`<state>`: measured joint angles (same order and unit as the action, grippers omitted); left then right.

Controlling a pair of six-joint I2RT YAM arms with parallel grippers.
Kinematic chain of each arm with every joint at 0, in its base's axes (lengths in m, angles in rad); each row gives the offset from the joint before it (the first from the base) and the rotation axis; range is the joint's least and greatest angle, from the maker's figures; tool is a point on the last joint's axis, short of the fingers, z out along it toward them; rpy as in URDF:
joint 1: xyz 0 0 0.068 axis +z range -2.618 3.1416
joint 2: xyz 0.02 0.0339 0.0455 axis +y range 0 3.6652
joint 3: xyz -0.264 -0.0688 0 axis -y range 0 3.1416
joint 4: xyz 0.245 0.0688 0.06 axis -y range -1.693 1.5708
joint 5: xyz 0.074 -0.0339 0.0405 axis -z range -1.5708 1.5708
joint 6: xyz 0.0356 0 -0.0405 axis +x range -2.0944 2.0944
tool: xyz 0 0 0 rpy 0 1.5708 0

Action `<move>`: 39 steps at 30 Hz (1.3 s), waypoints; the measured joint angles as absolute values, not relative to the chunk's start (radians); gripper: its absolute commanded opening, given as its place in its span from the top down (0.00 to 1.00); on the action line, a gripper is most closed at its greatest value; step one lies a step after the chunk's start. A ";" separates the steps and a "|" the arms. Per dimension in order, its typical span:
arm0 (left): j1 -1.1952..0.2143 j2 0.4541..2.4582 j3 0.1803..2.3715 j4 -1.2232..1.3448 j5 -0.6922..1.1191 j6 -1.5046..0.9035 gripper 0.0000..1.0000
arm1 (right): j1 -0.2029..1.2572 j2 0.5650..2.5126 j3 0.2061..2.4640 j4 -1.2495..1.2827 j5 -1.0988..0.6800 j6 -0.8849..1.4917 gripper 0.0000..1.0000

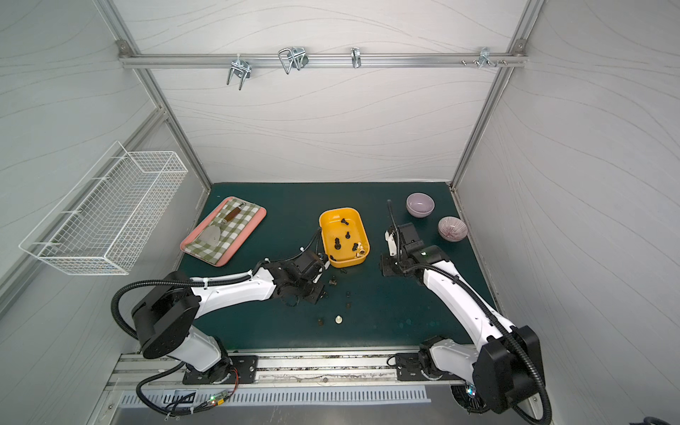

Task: Put the chess pieces into the storage box
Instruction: Pick up the chess piece at the center of the board.

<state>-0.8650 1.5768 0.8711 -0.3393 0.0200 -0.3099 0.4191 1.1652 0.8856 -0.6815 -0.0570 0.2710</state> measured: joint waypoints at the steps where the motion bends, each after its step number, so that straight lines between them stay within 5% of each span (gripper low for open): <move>1: -0.865 1.580 0.873 -0.339 0.020 -0.310 0.70 | 0.419 1.165 0.886 -0.682 -0.057 0.271 0.59; 39: -0.867 1.579 0.880 -0.330 0.010 -0.298 0.90 | 0.412 1.171 0.886 -0.681 -0.062 0.271 0.60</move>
